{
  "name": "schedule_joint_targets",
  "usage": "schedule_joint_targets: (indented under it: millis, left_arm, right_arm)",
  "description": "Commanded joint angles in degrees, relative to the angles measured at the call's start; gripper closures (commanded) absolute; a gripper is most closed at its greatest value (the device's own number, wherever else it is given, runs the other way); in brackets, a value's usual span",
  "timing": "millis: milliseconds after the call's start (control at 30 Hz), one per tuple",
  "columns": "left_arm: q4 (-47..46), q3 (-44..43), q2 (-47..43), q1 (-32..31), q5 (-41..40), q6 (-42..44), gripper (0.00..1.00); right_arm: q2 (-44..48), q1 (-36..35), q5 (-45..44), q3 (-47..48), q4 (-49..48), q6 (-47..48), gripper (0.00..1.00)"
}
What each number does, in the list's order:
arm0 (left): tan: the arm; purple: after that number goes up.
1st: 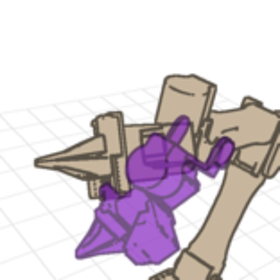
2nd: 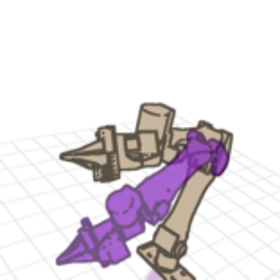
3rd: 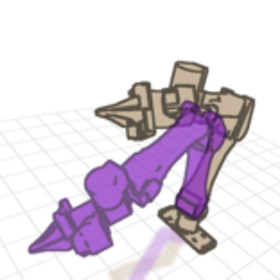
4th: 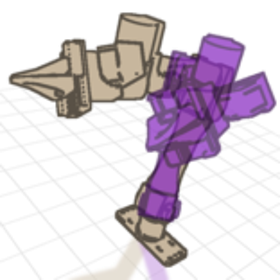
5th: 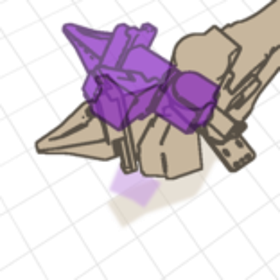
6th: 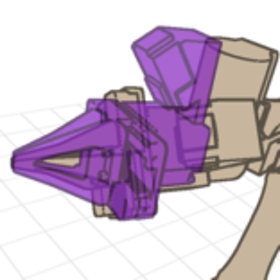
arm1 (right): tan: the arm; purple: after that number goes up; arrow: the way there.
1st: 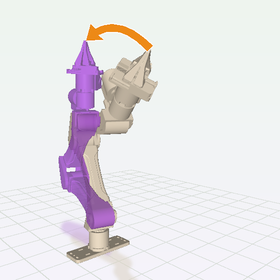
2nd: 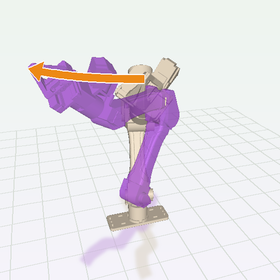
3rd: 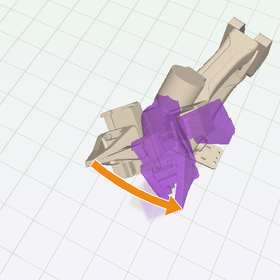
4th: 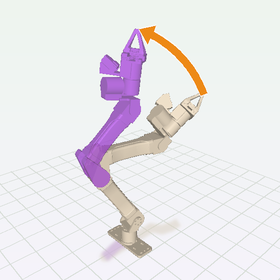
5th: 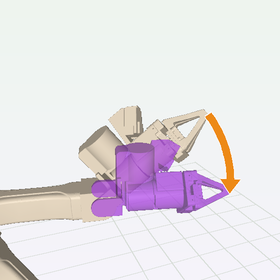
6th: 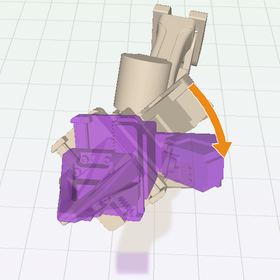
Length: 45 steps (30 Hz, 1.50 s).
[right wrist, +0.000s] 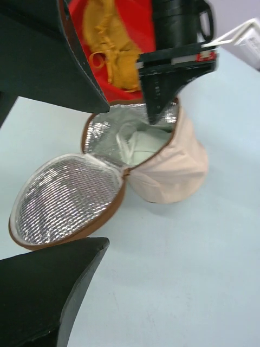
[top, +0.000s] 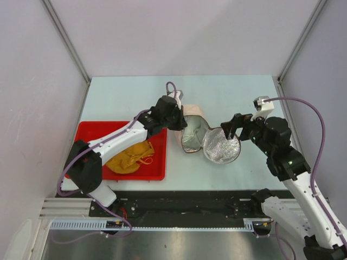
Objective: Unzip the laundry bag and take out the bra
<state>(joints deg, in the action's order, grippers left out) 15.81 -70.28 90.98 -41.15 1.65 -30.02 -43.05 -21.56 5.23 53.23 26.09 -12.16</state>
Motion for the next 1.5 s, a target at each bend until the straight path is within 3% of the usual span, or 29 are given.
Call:
schedule_joint_targets:
  millis: [0, 100, 200, 233, 433, 633, 867, 967, 1067, 1100, 1133, 1367, 1467]
  left_arm:
    - [0.8, -2.8, 0.4, -0.3, 0.9, -1.6, 0.99]
    - [1.7, -4.0, 1.1, -0.3, 1.5, -1.9, 1.0]
    - [2.2, -4.9, 2.0, -0.3, 2.0, -2.3, 1.0]
    - [2.2, -5.0, 2.2, -0.3, 2.1, -2.6, 1.0]
    - [1.9, -5.0, 2.4, -0.3, 3.0, -3.2, 1.0]
    - [1.7, -5.0, 2.1, -0.3, 4.8, -3.2, 0.99]
    - [0.5, -5.2, 2.4, -0.2, 8.4, -0.7, 0.99]
    - [0.6, -5.3, 2.1, 0.4, 10.2, 0.5, 1.0]
    - [0.7, -5.3, 1.9, 0.6, 12.1, 2.2, 1.0]
    - [1.1, -5.3, 1.8, 0.6, 12.1, 2.7, 1.0]
    - [1.3, -5.5, 1.9, 0.6, 12.2, 3.1, 0.99]
    - [3.8, -10.0, 5.8, 0.6, 12.9, 6.9, 0.98]
    - [7.2, -14.8, 8.9, 0.5, 15.5, 8.5, 0.73]
  right_arm:
    - [0.3, -7.2, -21.8, 1.4, -1.1, -8.0, 0.0]
    - [-1.0, -9.9, -19.0, 1.5, -2.4, -11.8, 0.0]
    - [-4.9, -11.7, -12.7, 1.7, 0.1, -19.8, 0.1]
    - [-7.9, -12.8, -13.8, 1.3, 1.2, -22.0, 0.13]
    - [-12.3, -25.9, -31.4, -3.7, -4.7, -29.3, 0.05]
    - [-19.8, -25.0, -38.1, -4.6, -7.5, -30.8, 0.04]
    - [-30.3, -21.9, -38.4, -7.2, -23.2, -26.1, 0.14]
    - [-33.9, -21.6, -39.2, -8.3, -28.3, -25.4, 0.23]
    - [-32.5, -22.5, -41.5, -10.8, -31.9, -23.8, 0.71]
    - [-30.5, -22.7, -42.4, -11.2, -32.2, -23.4, 0.93]
    - [-29.6, -22.9, -43.1, -12.3, -32.5, -22.6, 1.0]
    - [-17.8, -24.8, -46.6, -12.9, -21.4, -21.6, 1.0]
    - [-12.9, -25.4, -46.8, -11.8, -13.3, -26.1, 1.0]
